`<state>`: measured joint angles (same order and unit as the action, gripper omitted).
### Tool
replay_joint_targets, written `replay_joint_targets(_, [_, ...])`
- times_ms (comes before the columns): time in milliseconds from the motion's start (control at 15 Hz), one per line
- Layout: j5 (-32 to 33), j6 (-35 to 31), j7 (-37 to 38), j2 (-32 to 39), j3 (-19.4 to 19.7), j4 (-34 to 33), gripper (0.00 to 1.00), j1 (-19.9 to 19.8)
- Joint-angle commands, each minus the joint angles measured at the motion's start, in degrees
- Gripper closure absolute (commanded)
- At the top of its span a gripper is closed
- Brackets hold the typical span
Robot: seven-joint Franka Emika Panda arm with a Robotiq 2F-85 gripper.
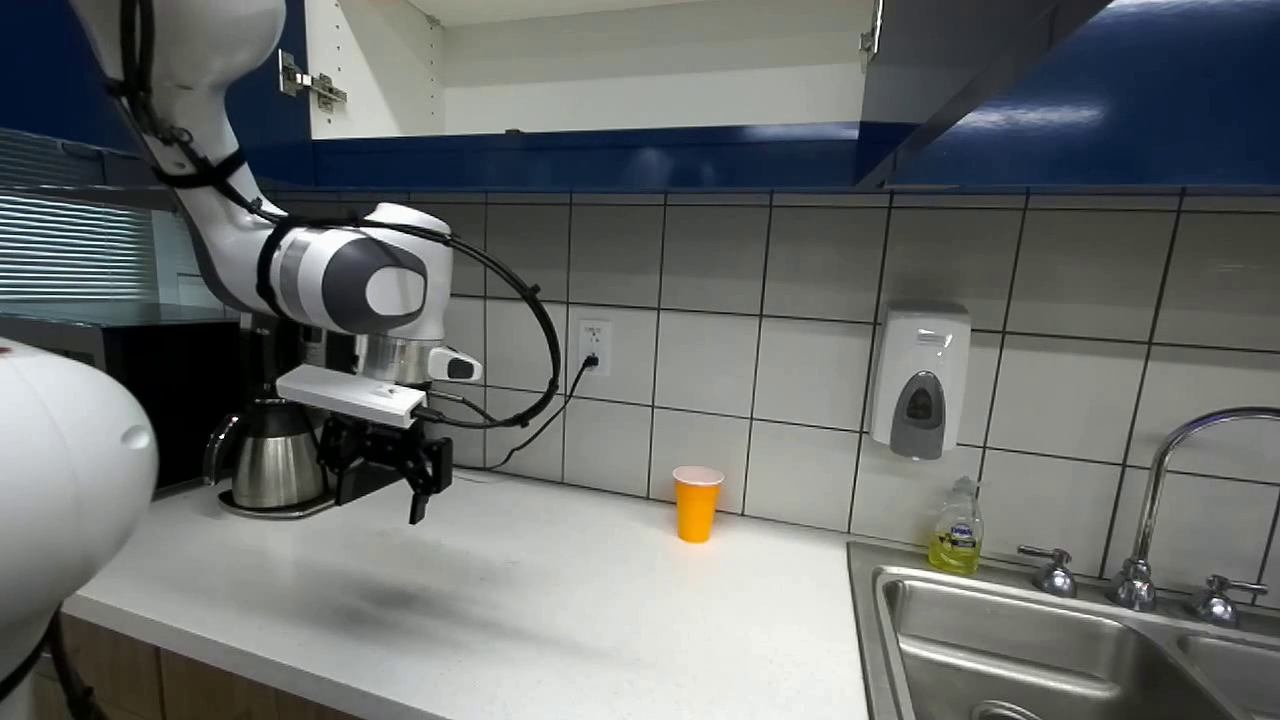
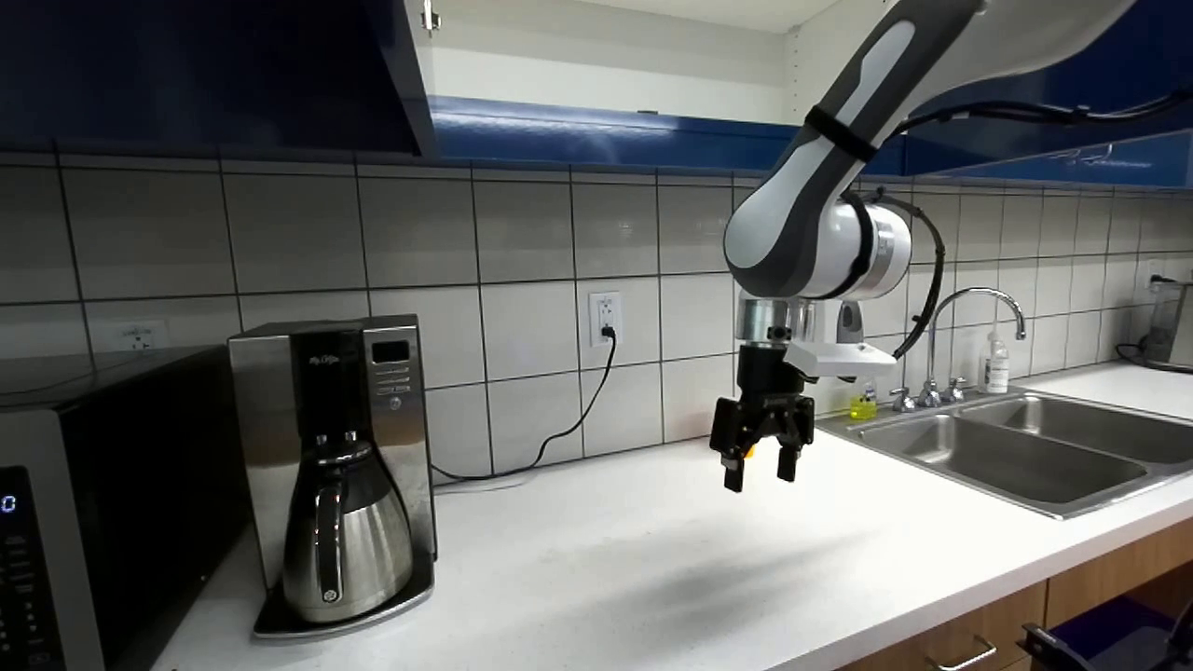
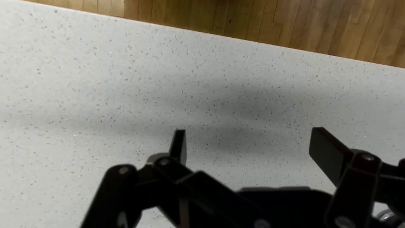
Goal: Put the snack packet in the top cabinet
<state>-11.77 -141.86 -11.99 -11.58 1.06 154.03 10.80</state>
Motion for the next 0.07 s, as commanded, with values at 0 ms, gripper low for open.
replay_joint_targets(0, [-0.2,0.2,-0.2,0.0,-1.3,-0.1,0.00,-1.2])
